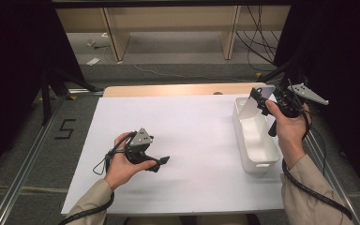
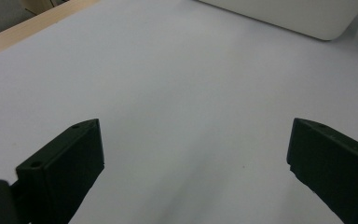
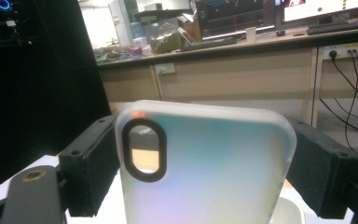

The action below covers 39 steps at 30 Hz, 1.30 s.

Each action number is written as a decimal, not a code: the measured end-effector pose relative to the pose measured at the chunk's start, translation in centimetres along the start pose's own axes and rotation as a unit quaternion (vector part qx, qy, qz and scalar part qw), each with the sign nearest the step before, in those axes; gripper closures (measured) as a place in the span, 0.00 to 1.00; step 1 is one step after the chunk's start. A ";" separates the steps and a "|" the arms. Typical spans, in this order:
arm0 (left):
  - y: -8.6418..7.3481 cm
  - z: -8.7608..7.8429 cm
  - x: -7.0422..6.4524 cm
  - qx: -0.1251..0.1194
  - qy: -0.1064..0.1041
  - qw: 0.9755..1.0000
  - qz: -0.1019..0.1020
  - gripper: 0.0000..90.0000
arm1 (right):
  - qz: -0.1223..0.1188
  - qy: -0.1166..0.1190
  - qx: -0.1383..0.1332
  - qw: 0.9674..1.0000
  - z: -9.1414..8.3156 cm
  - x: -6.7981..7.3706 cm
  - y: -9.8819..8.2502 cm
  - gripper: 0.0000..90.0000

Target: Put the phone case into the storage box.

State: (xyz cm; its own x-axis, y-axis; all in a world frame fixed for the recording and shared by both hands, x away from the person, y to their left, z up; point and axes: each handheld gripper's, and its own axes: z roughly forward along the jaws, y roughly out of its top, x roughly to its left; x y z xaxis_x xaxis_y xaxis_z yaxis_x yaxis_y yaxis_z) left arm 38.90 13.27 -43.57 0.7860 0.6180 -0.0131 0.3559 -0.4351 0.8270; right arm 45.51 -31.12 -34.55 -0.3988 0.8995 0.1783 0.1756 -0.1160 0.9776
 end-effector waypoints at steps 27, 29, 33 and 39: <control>-0.1 0.0 0.0 0.004 0.000 1.000 0.001 0.04 | 0.002 -0.012 0.013 1.000 0.2 -1.1 -0.5 0.20; 0.0 0.0 0.0 0.004 0.000 1.000 0.002 0.04 | 0.003 -0.013 0.012 1.000 0.2 -1.2 -0.6 0.20; 0.0 0.0 0.0 0.004 0.000 1.000 0.002 0.04 | 0.000 -0.016 0.012 1.000 0.2 -1.3 -0.6 0.20; 0.0 0.0 0.0 0.004 0.000 1.000 0.002 0.04 | 0.000 -0.019 0.018 1.000 0.3 -1.4 -0.7 0.20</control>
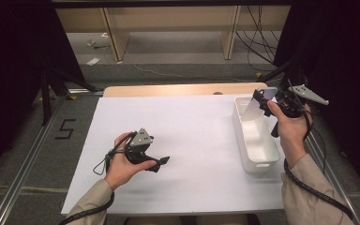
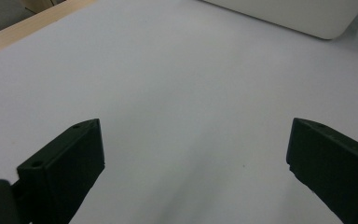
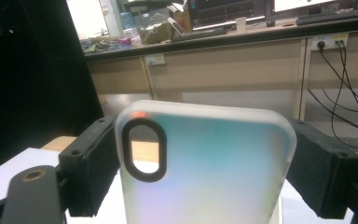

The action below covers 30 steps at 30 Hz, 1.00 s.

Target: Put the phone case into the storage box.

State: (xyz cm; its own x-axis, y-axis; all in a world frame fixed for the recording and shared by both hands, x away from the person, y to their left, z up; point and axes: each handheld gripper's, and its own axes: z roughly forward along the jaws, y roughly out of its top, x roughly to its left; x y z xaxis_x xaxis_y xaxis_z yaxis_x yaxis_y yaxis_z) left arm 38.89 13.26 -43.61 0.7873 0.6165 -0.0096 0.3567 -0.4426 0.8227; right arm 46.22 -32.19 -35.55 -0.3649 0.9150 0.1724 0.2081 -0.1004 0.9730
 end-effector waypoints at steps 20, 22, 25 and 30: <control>0.0 0.1 -0.1 0.001 0.000 1.000 0.001 0.04 | -0.006 -0.007 0.008 1.000 0.2 -0.2 -0.2 0.20; 0.0 0.1 -0.1 0.001 -0.001 1.000 0.001 0.04 | -0.006 -0.007 0.009 1.000 0.2 -0.2 -0.3 0.20; 0.0 0.1 -0.1 0.002 -0.001 1.000 0.000 0.04 | -0.007 -0.006 0.011 1.000 0.2 -0.2 -0.3 0.20; 0.0 0.1 -0.1 0.001 -0.001 1.000 0.001 0.04 | -0.009 -0.008 0.013 1.000 0.3 -0.2 -0.4 0.20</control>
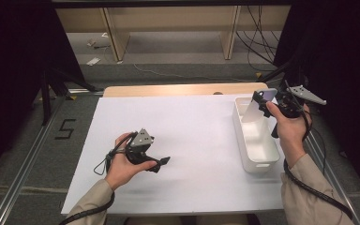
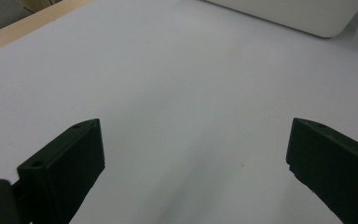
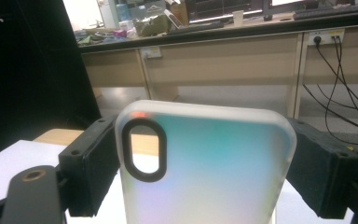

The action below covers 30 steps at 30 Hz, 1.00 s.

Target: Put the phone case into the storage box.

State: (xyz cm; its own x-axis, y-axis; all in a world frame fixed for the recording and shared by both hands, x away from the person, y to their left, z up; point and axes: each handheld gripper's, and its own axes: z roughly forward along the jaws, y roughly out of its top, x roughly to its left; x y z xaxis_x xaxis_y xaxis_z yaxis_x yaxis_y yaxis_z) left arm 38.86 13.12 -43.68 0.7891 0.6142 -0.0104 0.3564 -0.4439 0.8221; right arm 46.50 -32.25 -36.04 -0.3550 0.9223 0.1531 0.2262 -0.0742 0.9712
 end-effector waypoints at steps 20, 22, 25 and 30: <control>0.0 0.0 0.0 0.000 0.000 1.000 0.000 0.04 | -0.014 -0.002 0.009 1.000 0.3 0.1 -0.2 0.20; 0.0 0.0 0.0 0.000 0.000 1.000 0.000 0.04 | -0.015 -0.001 0.009 1.000 0.3 0.1 -0.2 0.20; 0.0 0.0 0.0 0.000 0.002 1.000 0.000 0.04 | -0.014 -0.002 0.011 1.000 0.4 0.1 -0.3 0.20; 0.0 0.0 0.0 0.002 0.002 1.000 0.000 0.04 | -0.014 -0.003 0.014 1.000 0.5 0.0 -0.2 0.20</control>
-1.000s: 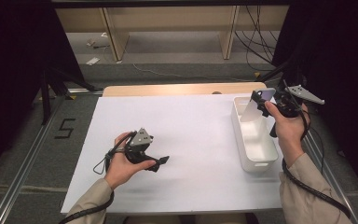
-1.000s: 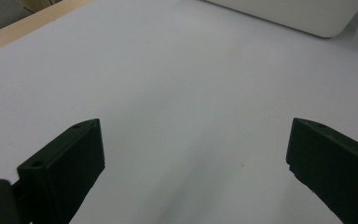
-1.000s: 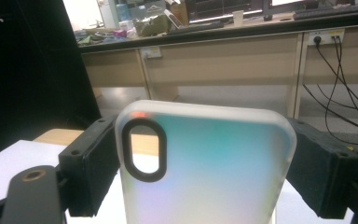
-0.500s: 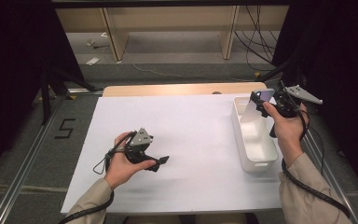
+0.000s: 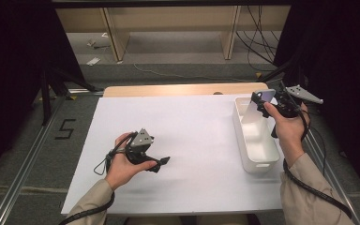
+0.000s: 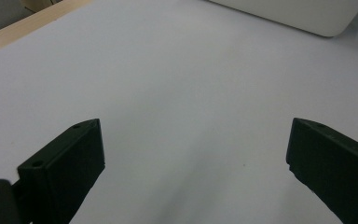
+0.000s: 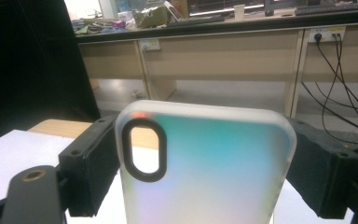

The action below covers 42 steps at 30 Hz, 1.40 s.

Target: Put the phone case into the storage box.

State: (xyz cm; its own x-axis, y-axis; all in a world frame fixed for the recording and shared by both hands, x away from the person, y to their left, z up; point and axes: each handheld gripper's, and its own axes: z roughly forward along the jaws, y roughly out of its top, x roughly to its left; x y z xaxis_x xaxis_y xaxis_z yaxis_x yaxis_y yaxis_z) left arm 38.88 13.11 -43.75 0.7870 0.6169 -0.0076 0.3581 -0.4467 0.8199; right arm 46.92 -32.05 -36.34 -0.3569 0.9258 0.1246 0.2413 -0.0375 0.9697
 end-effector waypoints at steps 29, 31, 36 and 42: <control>0.0 -0.1 0.2 -0.002 0.002 1.000 -0.002 0.04 | -0.002 -0.003 0.002 1.000 1.4 -0.4 0.5 0.20; 0.0 -0.2 0.2 -0.004 0.002 1.000 -0.003 0.04 | -0.001 -0.005 0.002 1.000 1.4 -0.4 0.5 0.20; 0.0 -0.2 0.2 -0.006 0.002 1.000 -0.003 0.04 | -0.004 -0.006 0.003 1.000 1.5 -0.4 0.6 0.20; 0.0 -0.1 0.2 -0.004 0.002 1.000 -0.002 0.04 | -0.006 -0.008 0.007 1.000 1.8 -0.5 0.5 0.20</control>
State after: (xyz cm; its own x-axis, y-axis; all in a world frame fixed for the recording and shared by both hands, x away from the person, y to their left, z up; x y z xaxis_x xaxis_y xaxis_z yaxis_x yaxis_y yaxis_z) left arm 38.95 13.32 -43.68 0.7832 0.6217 -0.0078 0.3572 -0.4396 0.8241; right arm 48.84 -31.87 -36.31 -0.3446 0.9323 0.1102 0.2492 -0.0224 0.9682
